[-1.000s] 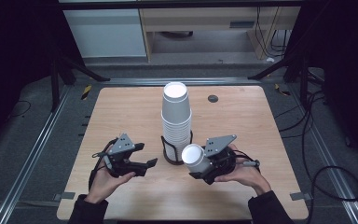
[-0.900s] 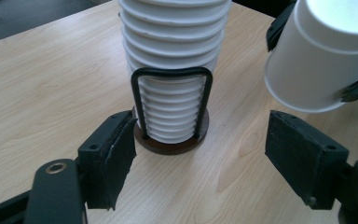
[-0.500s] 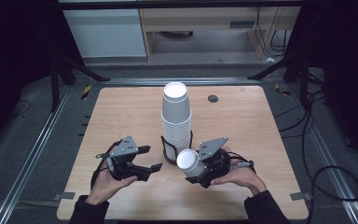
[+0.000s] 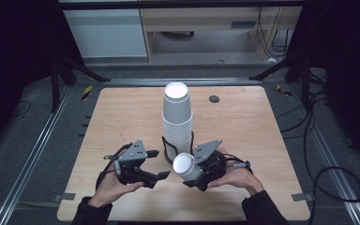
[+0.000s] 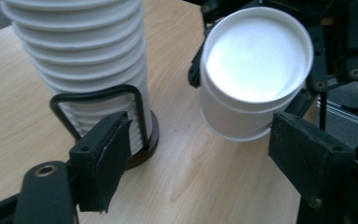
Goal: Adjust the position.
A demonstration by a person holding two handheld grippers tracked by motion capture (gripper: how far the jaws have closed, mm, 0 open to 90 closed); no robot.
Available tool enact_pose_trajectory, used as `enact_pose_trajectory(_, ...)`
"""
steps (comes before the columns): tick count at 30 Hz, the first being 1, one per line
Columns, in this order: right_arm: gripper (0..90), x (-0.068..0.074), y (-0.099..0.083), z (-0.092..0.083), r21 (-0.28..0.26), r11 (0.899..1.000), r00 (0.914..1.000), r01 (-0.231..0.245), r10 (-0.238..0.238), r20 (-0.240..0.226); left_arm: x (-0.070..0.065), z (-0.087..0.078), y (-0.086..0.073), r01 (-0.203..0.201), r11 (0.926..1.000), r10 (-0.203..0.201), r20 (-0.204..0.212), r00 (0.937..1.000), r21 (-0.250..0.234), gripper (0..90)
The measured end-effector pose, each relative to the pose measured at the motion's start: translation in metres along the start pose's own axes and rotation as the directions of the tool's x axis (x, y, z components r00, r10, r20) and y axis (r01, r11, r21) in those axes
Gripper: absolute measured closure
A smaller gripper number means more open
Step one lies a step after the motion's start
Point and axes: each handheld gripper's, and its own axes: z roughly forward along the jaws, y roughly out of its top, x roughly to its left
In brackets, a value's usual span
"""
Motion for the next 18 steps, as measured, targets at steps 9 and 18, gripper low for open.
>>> enact_pose_trajectory(9,16.5,0.000,0.004,0.004,0.017,1.000,0.9999,0.015,-0.015,-0.006,-0.006,0.007,0.010,-0.035,0.9992,0.034,0.055,0.9979,0.019,19.1)
enact_pose_trajectory(18,16.5,0.002,0.005,0.005,0.027,0.999,0.9996,0.023,-0.022,-0.015,-0.011,0.020,0.022,-0.057,0.9974,0.052,0.100,0.9936,0.044,17.3)
